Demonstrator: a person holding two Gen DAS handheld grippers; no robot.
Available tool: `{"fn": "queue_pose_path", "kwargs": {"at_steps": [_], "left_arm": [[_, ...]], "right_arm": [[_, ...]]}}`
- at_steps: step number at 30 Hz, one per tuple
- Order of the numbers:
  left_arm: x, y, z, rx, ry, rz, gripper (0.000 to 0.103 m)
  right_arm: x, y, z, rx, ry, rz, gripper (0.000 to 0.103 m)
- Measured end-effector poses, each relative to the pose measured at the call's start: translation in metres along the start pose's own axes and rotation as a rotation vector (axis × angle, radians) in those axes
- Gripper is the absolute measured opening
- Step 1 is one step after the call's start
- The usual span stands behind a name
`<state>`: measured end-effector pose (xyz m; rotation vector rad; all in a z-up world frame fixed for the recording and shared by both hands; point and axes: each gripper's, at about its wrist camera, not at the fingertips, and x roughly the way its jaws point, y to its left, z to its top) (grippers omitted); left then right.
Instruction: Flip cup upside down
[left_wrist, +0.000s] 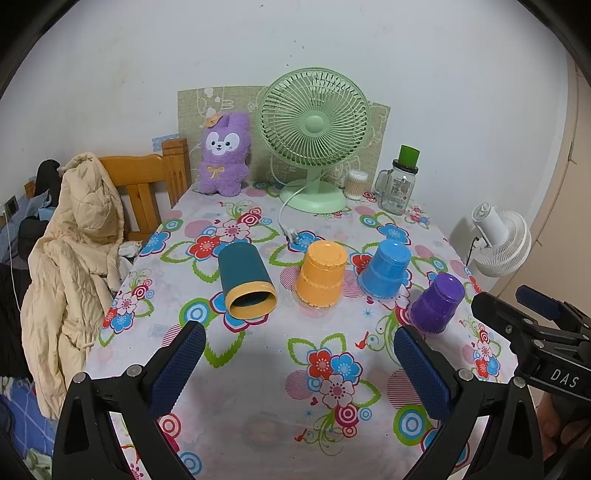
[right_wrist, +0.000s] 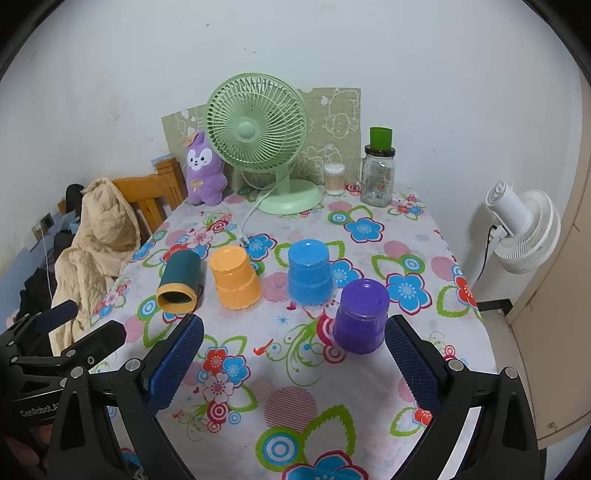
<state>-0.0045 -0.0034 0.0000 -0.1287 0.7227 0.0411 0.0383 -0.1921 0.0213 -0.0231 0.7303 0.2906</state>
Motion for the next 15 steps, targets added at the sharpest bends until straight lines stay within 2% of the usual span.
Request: {"fn": "queue_pose_path", "kwargs": {"at_steps": [15], "left_arm": [[0.003, 0.005, 0.001, -0.005, 0.016, -0.004, 0.103]], "right_arm": [[0.009, 0.005, 0.005, -0.018, 0.027, 0.005, 0.100]]}}
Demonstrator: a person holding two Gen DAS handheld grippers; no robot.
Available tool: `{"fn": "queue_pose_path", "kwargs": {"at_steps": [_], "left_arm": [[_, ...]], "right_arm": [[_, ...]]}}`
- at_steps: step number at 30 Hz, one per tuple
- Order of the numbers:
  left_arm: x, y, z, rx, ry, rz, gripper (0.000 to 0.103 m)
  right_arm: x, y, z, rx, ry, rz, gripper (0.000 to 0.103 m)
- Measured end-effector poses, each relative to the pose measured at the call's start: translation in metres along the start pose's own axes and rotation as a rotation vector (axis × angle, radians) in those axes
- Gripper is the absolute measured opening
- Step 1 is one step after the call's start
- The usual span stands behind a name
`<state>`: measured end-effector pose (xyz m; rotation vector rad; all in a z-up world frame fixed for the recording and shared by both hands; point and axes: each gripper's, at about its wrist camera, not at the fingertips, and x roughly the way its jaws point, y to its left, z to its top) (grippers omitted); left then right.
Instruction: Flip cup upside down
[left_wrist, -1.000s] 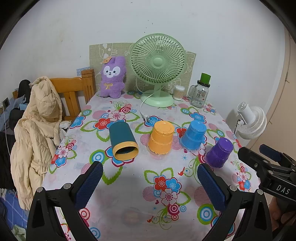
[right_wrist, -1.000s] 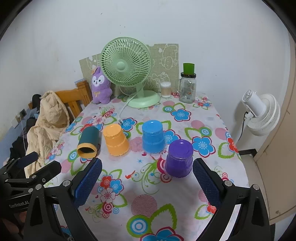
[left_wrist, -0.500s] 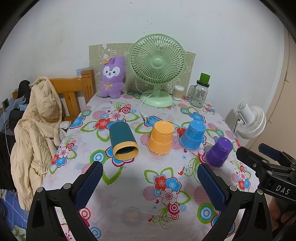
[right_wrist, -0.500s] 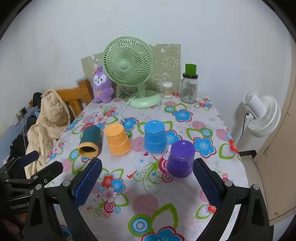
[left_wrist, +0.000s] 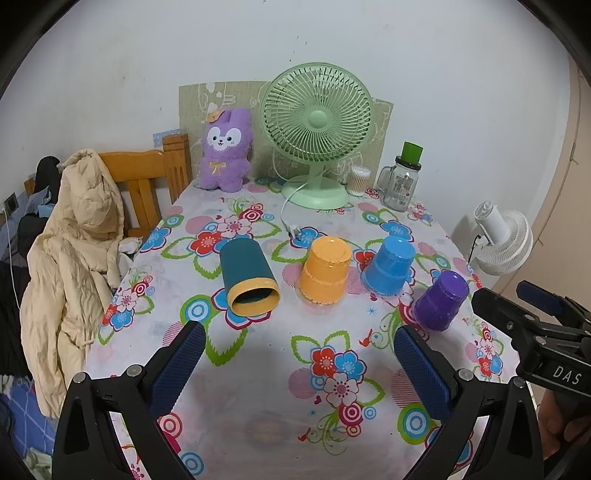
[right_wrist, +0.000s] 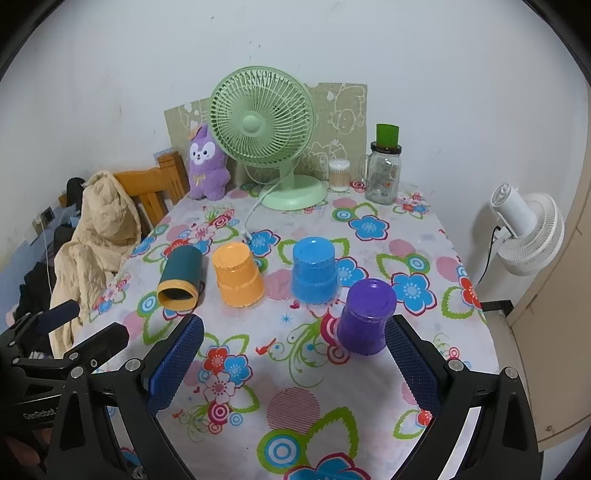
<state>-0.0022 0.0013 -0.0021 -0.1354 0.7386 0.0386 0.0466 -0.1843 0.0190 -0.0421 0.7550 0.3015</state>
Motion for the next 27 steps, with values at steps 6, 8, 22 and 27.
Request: {"fn": "queue_pose_path", "kwargs": {"at_steps": [6, 8, 22, 27], "left_arm": [[0.009, 0.005, 0.000, -0.001, 0.015, -0.002, 0.103], [0.013, 0.007, 0.001, -0.009, 0.020, -0.002, 0.103], [0.058, 0.014, 0.006, -0.009, 0.098, 0.027, 0.103], [0.075, 0.010, 0.007, 0.011, 0.127, 0.032, 0.103]], "right_arm": [[0.015, 0.000, 0.003, -0.002, 0.027, 0.001, 0.100], [0.022, 0.001, 0.008, -0.019, 0.038, 0.011, 0.100], [0.095, 0.000, 0.032, -0.087, 0.142, -0.001, 0.100], [0.119, -0.004, 0.042, -0.106, 0.171, -0.028, 0.099]]}}
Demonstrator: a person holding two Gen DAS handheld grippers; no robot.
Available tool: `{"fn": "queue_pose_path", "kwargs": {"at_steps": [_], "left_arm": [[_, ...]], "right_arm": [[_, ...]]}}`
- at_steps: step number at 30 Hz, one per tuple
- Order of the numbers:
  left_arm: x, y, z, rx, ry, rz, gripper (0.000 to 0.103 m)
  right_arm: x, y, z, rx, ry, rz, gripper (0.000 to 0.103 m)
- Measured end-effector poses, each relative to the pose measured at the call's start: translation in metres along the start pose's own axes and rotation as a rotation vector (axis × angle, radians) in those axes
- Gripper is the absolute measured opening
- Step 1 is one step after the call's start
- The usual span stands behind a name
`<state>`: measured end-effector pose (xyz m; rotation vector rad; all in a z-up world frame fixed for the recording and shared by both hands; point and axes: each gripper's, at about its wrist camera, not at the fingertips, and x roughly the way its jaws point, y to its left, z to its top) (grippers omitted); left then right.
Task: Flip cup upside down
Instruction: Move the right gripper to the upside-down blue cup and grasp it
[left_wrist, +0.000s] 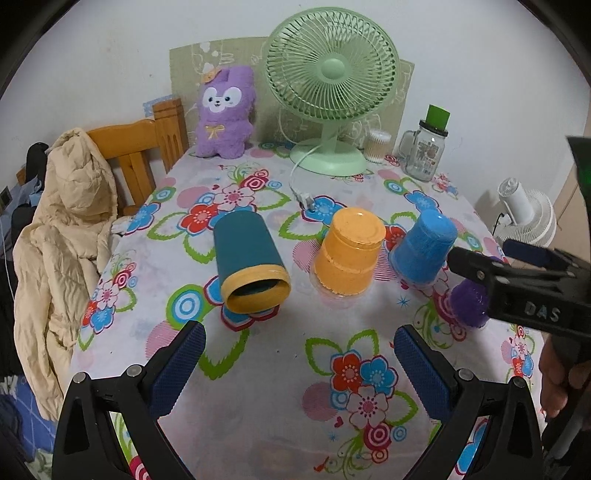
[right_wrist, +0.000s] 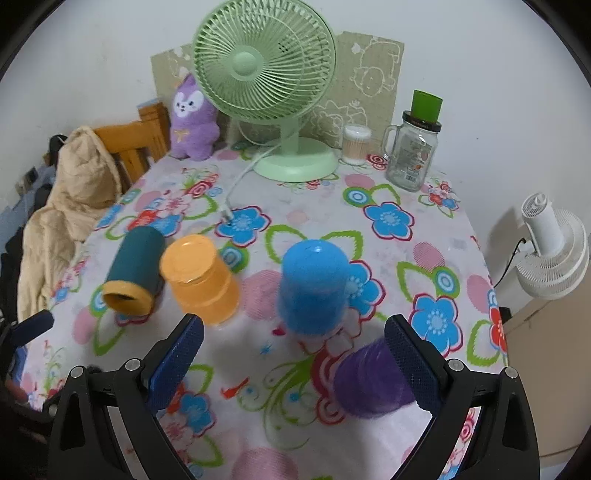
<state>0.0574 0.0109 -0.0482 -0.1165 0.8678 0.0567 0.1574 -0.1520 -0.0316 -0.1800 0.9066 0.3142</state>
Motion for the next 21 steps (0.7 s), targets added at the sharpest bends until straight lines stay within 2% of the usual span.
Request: {"fn": "queue_pose_path", "kwargs": {"at_steps": [6, 14, 21], "left_arm": [[0.020, -0.008, 0.007, 0.030, 0.017, 0.005, 0.103], [0.042, -0.018, 0.021, 0.054, 0.051, -0.024, 0.103], [0.053, -0.027, 0.025, 0.079, 0.063, -0.028, 0.103]], "right_arm": [[0.040, -0.007, 0.021, 0.030, 0.069, -0.043, 0.094], [0.058, -0.010, 0.030, 0.056, 0.109, -0.037, 0.091], [0.074, -0.021, 0.032, 0.085, 0.159, -0.029, 0.075]]}}
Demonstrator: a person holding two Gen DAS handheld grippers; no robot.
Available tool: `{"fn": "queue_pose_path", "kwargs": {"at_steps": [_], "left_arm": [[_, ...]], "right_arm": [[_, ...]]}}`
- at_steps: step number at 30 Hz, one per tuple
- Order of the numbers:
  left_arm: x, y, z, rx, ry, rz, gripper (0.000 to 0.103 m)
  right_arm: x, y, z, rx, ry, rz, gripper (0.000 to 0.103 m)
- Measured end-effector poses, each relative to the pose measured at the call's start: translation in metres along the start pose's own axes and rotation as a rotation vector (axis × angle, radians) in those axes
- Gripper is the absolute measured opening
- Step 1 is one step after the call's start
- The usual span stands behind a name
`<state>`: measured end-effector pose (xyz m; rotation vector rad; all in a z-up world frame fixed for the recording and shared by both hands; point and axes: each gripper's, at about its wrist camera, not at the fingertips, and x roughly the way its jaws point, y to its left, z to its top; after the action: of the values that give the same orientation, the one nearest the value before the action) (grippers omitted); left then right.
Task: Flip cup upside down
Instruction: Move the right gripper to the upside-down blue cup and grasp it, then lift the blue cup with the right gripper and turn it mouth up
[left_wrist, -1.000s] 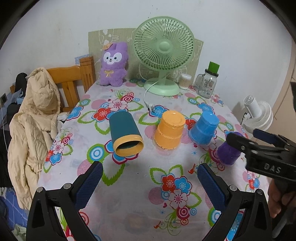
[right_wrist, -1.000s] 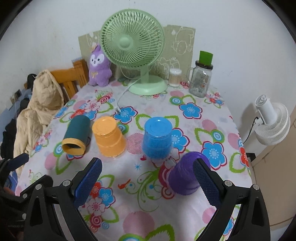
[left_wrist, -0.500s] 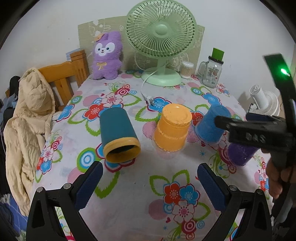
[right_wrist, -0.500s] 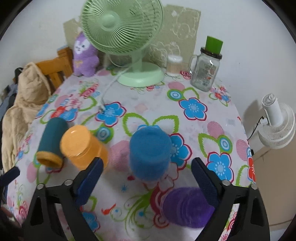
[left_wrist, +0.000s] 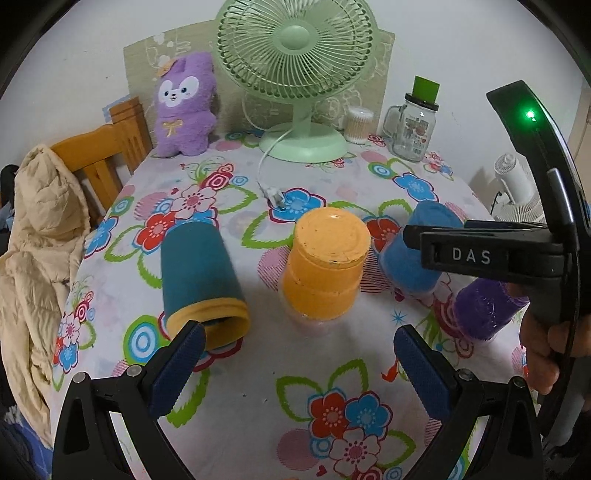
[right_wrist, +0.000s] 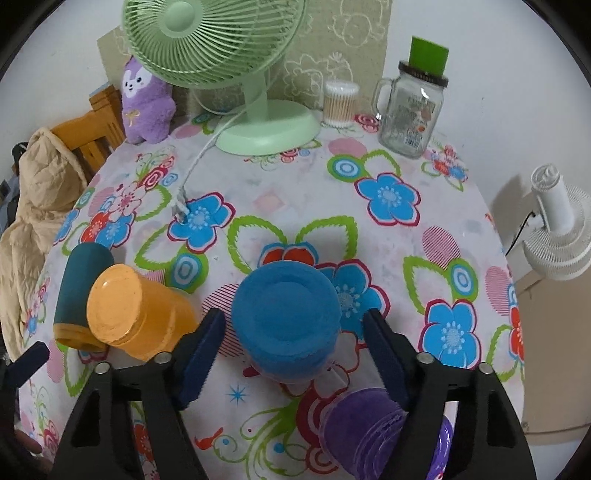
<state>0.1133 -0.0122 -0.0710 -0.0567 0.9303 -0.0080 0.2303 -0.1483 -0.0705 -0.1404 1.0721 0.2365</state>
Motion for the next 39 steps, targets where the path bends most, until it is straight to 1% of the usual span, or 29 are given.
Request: {"fn": "queue_pose_path", "kwargs": {"at_steps": [1, 4, 5, 10, 13, 19, 21, 24, 26, 28, 30, 31, 32, 34, 36, 39], "left_arm": [[0.002, -0.001, 0.001, 0.002, 0.003, 0.002, 0.103], [0.004, -0.003, 0.001, 0.008, 0.007, 0.001, 0.103], [0.005, -0.003, 0.001, 0.010, 0.009, 0.001, 0.103], [0.005, -0.002, 0.001, 0.009, 0.013, 0.004, 0.103], [0.001, -0.001, 0.000, 0.005, 0.009, 0.006, 0.103], [-0.013, -0.003, -0.006, 0.010, -0.004, -0.007, 0.103], [-0.019, -0.003, -0.010, 0.011, -0.008, -0.015, 0.103], [-0.030, -0.001, -0.022, 0.010, -0.012, -0.023, 0.103], [-0.036, 0.002, -0.031, 0.003, -0.008, -0.029, 0.103], [-0.042, 0.006, -0.040, -0.012, -0.002, -0.039, 0.103], [-0.049, 0.013, -0.050, -0.036, 0.004, -0.047, 0.103], [-0.053, 0.016, -0.053, -0.046, 0.001, -0.043, 0.103], [-0.056, 0.019, -0.056, -0.055, -0.003, -0.037, 0.103], [-0.062, 0.024, -0.061, -0.071, -0.009, -0.028, 0.103], [-0.068, 0.030, -0.065, -0.089, -0.017, -0.026, 0.103], [-0.076, 0.033, -0.068, -0.107, -0.032, -0.038, 0.103]], "right_arm": [[0.002, 0.000, 0.001, -0.001, 0.004, 0.001, 0.073], [0.005, -0.001, 0.002, -0.005, 0.015, 0.002, 0.064], [0.007, 0.000, 0.003, -0.007, 0.019, 0.004, 0.058], [0.007, 0.001, 0.004, -0.015, 0.017, 0.000, 0.058], [0.000, 0.002, 0.002, -0.014, -0.002, 0.004, 0.058], [-0.032, 0.008, -0.013, -0.006, -0.099, 0.048, 0.058], [-0.043, 0.011, -0.024, 0.003, -0.146, 0.081, 0.058], [-0.050, 0.016, -0.042, 0.016, -0.176, 0.102, 0.058], [-0.051, 0.017, -0.058, 0.041, -0.201, 0.140, 0.058], [-0.048, 0.018, -0.071, 0.056, -0.211, 0.163, 0.058], [-0.042, 0.019, -0.089, 0.081, -0.201, 0.183, 0.057], [-0.043, 0.019, -0.097, 0.088, -0.213, 0.198, 0.057], [-0.048, 0.019, -0.105, 0.086, -0.248, 0.189, 0.057], [-0.057, 0.020, -0.120, 0.078, -0.275, 0.172, 0.057], [-0.064, 0.018, -0.134, 0.095, -0.272, 0.173, 0.057], [-0.069, 0.015, -0.150, 0.112, -0.236, 0.166, 0.057]]}}
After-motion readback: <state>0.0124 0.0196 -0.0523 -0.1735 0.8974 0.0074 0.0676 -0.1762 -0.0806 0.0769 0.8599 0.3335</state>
